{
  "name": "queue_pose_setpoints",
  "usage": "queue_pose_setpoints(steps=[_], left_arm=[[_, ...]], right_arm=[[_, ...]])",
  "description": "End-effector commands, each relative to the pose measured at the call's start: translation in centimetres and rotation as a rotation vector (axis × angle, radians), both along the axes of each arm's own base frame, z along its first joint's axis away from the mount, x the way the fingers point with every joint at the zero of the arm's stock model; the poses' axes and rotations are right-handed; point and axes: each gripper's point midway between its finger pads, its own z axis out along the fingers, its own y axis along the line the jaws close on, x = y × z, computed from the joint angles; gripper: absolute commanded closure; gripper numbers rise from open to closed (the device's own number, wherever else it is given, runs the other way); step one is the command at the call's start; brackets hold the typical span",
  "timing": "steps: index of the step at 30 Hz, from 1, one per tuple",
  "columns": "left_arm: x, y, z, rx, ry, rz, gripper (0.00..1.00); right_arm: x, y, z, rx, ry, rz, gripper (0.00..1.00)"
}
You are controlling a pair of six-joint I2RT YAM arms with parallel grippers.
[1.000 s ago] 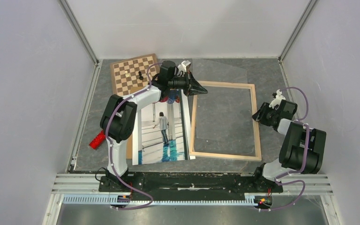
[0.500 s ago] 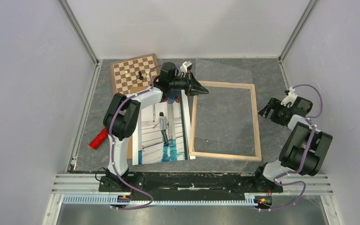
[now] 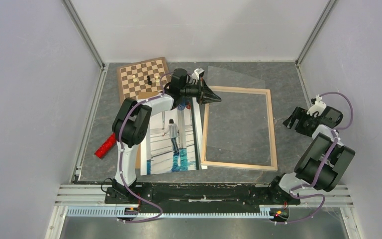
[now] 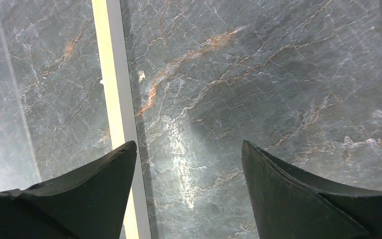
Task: Put the photo into the frame
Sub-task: Move the photo frame to the center of the board.
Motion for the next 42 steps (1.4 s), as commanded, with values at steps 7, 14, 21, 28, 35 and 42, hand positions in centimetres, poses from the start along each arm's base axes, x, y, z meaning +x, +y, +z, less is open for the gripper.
queue_pose_setpoints(steps=[7,14,21,28,35,42], left_arm=[[0.3,-0.2,-0.8,-0.003,-0.024,0.017,0.98],[0.5,-0.6,-1.9,0.01,-0.011,0.029,0.98],[0.1,-1.0,-3.2,0.028,-0.006,0.02,0.98],[0.0,-1.5,-3.4,0.017,-0.007,0.014,0.98],[-0.1,-2.0,-3.7,0.01,-0.005,0.004,0.98],[-0.2,-2.5,-4.2,0.007,0.001,-0.006,0.98]], right_arm=[[0.0,-1.1,2.1,-0.079,-0.05,0.007,0.21],[0.1,-0.7,2.3,-0.066,-0.069,0.016,0.21],[0.0,-0.1,2.2,-0.047,-0.088,0.025,0.21],[-0.2,0.1,2.2,-0.036,-0.1,0.018,0.21],[-0.3,0.2,2.2,-0.031,-0.111,0.018,0.21],[-0.5,0.3,2.4,-0.028,-0.118,0.016,0.22]])
